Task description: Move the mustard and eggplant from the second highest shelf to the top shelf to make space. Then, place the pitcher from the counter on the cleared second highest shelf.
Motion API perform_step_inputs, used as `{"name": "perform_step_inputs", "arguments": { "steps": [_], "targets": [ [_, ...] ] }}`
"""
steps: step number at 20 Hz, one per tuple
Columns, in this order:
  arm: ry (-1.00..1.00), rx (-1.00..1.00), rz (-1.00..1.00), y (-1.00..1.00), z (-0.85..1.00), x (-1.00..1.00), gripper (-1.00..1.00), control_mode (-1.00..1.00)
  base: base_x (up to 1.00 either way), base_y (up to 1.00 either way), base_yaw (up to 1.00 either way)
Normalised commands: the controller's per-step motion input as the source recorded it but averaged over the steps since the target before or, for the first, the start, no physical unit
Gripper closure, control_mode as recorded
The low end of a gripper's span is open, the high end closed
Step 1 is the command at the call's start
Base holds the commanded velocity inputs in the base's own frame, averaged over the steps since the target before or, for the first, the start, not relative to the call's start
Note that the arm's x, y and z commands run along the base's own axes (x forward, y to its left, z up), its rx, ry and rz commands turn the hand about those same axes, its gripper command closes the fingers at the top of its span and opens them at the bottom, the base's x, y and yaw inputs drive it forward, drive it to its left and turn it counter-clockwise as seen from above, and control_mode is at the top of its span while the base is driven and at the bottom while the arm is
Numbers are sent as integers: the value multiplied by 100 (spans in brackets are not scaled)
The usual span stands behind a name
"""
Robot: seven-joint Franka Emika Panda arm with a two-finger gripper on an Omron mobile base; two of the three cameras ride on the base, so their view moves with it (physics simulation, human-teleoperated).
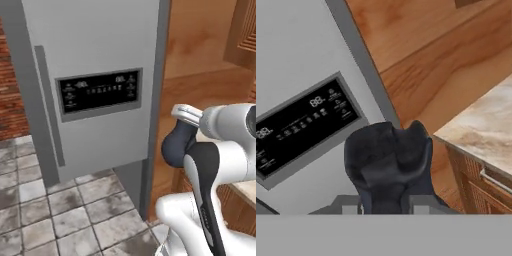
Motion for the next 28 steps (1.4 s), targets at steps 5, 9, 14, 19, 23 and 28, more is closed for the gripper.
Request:
{"name": "perform_step_inputs", "arguments": {
  "steps": [5,9,14,19,23,28],
  "targets": [
    [0,0,0,0,0,0,100,100,-16,65,46],
    [0,0,0,0,0,0,100,100,0,85,45],
    [0,0,0,0,0,0,100,100,0,89,45],
    [0,0,0,0,0,0,100,100,20,83,40],
    [0,0,0,0,0,0,100,100,42,65,34],
    [0,0,0,0,0,0,100,100,57,37,24]
  ]
}}
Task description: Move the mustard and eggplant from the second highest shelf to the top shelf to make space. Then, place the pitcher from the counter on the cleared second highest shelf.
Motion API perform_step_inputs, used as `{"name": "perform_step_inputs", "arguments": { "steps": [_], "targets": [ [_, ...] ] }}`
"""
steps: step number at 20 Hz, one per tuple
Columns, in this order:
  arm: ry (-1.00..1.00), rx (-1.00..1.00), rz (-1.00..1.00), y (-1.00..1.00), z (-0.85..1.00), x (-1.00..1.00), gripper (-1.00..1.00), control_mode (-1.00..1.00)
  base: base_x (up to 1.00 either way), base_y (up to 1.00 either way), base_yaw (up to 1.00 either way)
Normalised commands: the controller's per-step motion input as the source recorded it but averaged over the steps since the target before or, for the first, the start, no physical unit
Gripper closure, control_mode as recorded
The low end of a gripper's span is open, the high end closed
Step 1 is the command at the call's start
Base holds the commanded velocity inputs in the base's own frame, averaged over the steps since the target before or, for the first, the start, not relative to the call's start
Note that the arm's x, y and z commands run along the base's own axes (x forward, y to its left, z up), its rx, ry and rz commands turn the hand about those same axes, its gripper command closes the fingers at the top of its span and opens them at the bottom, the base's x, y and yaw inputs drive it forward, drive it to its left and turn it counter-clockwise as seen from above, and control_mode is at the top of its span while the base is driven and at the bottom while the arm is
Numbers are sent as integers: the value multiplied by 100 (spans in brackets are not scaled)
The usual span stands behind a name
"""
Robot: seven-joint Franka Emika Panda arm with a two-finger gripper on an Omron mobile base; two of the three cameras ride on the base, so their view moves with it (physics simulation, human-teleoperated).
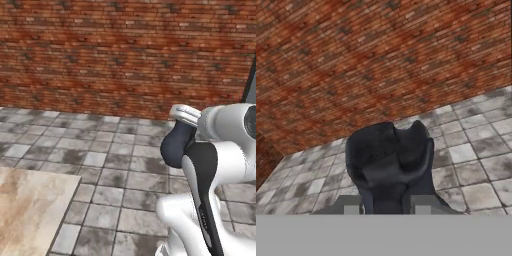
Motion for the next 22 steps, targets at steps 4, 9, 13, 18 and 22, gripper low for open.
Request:
{"name": "perform_step_inputs", "arguments": {
  "steps": [4,9,13,18,22],
  "targets": [
    [0,0,0,0,0,0,100,100,63,2,11],
    [0,0,0,0,0,0,100,100,76,0,6],
    [0,0,0,0,0,0,100,100,89,0,0],
    [0,0,0,0,0,0,100,100,96,6,0],
    [0,0,0,0,0,0,100,100,89,10,0]
  ]
}}
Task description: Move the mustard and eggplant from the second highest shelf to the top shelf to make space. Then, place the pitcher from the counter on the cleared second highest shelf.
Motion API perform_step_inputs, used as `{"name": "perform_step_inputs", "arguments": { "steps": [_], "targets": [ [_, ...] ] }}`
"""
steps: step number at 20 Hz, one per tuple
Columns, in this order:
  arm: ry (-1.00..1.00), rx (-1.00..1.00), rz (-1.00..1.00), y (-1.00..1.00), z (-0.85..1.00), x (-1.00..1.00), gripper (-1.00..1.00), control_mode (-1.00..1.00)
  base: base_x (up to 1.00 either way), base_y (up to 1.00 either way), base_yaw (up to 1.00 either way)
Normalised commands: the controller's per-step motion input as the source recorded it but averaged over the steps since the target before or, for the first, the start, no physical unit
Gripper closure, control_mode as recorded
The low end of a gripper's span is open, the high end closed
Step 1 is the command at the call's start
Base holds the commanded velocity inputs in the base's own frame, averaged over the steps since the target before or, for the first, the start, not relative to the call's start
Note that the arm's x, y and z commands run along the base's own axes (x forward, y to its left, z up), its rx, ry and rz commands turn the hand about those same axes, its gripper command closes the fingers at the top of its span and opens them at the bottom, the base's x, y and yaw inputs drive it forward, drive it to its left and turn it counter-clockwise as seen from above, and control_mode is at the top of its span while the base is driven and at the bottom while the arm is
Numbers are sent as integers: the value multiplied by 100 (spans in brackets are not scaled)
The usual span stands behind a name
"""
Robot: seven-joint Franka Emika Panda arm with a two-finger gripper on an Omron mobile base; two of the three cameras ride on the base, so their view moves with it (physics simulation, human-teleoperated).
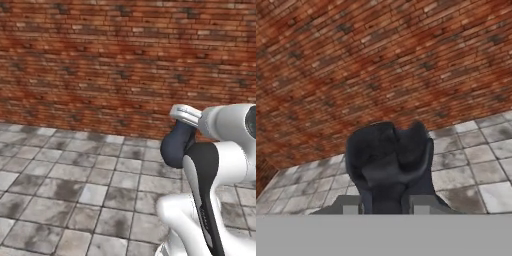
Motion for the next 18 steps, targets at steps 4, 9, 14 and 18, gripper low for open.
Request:
{"name": "perform_step_inputs", "arguments": {
  "steps": [4,9,14,18],
  "targets": [
    [0,0,0,0,0,0,100,100,84,11,-6],
    [0,0,0,0,0,0,100,100,70,9,-20],
    [0,0,0,0,0,0,100,100,58,3,-32],
    [0,0,0,0,0,0,100,100,48,0,-42]
  ]
}}
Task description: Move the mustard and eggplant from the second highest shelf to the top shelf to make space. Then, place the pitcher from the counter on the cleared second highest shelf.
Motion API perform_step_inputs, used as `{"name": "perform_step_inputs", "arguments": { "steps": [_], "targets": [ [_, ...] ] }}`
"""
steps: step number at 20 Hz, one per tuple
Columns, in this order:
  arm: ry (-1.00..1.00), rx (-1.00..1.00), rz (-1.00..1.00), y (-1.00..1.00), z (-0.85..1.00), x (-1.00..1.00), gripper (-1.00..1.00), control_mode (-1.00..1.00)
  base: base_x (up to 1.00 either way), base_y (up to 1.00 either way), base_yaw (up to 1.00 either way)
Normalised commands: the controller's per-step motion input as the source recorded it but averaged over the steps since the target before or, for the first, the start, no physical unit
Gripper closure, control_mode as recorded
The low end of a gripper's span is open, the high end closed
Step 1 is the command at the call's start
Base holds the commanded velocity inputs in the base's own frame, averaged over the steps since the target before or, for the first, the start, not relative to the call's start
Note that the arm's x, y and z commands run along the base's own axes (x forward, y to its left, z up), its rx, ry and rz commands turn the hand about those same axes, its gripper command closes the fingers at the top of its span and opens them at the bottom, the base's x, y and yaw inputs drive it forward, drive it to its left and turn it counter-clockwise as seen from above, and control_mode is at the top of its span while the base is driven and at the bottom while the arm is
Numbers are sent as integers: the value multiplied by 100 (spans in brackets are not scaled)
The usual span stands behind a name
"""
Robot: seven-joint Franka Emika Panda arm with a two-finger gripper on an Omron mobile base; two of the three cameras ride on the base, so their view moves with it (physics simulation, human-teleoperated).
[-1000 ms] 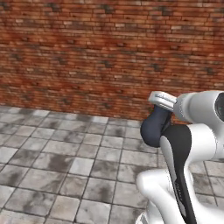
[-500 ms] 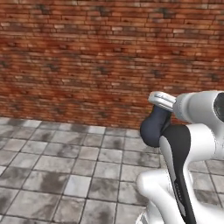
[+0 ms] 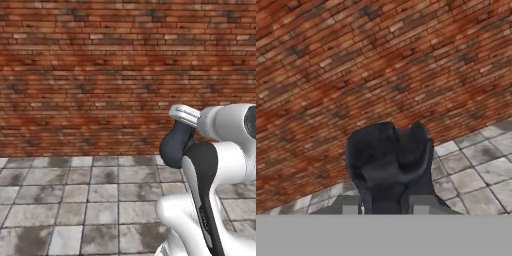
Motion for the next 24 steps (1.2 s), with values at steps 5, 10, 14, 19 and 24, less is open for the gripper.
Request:
{"name": "perform_step_inputs", "arguments": {
  "steps": [5,10,14,19,24],
  "targets": [
    [0,0,0,0,0,0,100,100,53,5,-46],
    [0,0,0,0,0,0,100,100,58,9,-46],
    [0,0,0,0,0,0,100,100,55,3,-46],
    [0,0,0,0,0,0,100,100,53,0,-47],
    [0,0,0,0,0,0,100,100,45,0,-48]
  ]
}}
